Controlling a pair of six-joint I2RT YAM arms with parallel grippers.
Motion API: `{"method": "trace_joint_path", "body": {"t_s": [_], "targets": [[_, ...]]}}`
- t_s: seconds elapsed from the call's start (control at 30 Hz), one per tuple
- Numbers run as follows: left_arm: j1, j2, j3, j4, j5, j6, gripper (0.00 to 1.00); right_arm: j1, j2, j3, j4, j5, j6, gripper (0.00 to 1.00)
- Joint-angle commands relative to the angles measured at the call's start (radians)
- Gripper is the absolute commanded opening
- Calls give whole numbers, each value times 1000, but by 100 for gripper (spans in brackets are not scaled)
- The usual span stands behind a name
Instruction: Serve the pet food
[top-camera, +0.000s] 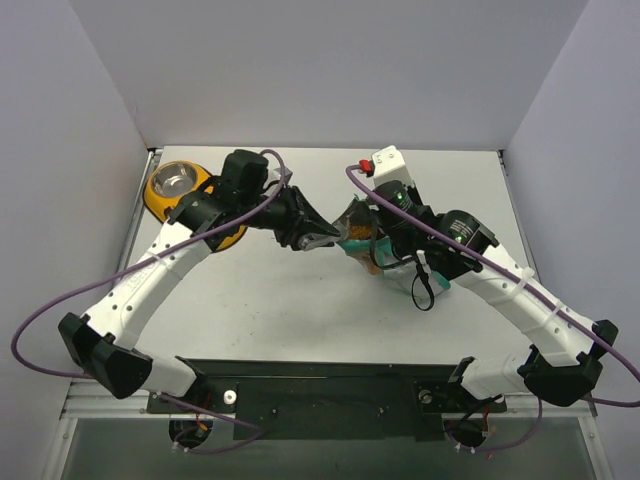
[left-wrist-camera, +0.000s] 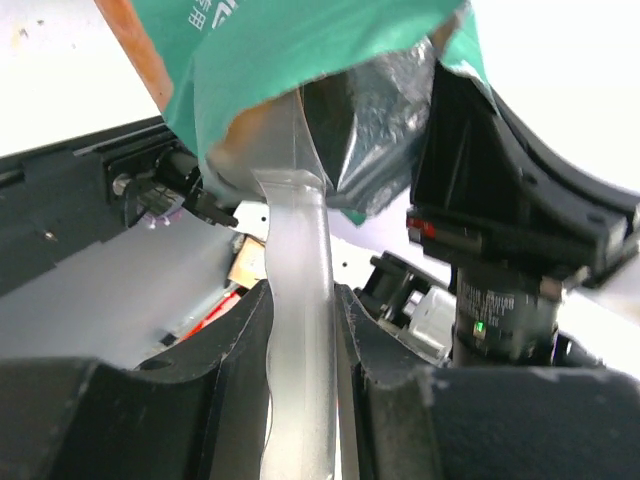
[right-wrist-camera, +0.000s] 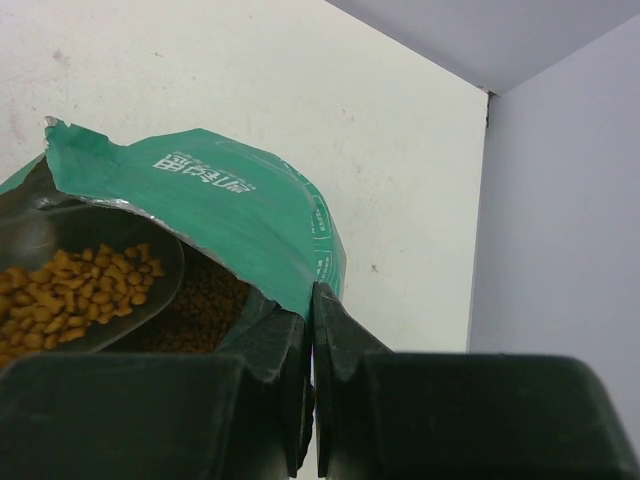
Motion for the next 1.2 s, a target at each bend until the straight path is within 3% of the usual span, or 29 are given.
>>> {"method": "trace_joint_path", "body": {"t_s": [0.0,0.27,0.4,0.53,0.63,0.7,0.9,1.07,1.17], "targets": [[-63,119,113,-212,-204,-157,0,-5,-6,19,-13,69,-11,0],[-146,384,243,-225,-292,-169,0,-15,-26,2,-16,55,36,0],[-189,472,277,-154,-395,-91,0,-40,-46,-18,-14,32,58,0],[-202,469,160,80,-350,-15,0,-54,-66,-41,-14,15,61,0],[-211,391,-59,553,-291,-16,0,-57,-83,-68,1,11,55,0],[-209,345,-117,689,-275,-7,0,-68,-98,-90,12,14,50,0],[-208,251,-201,900,-212,36,0,-117,-146,-122,15,9,63,0],[-202,193,-272,1093,-194,-30,0,-164,-150,-102,6,4,37,0],[-202,174,-279,1125,-174,-45,0,-183,-141,-78,-4,12,15,0]]}}
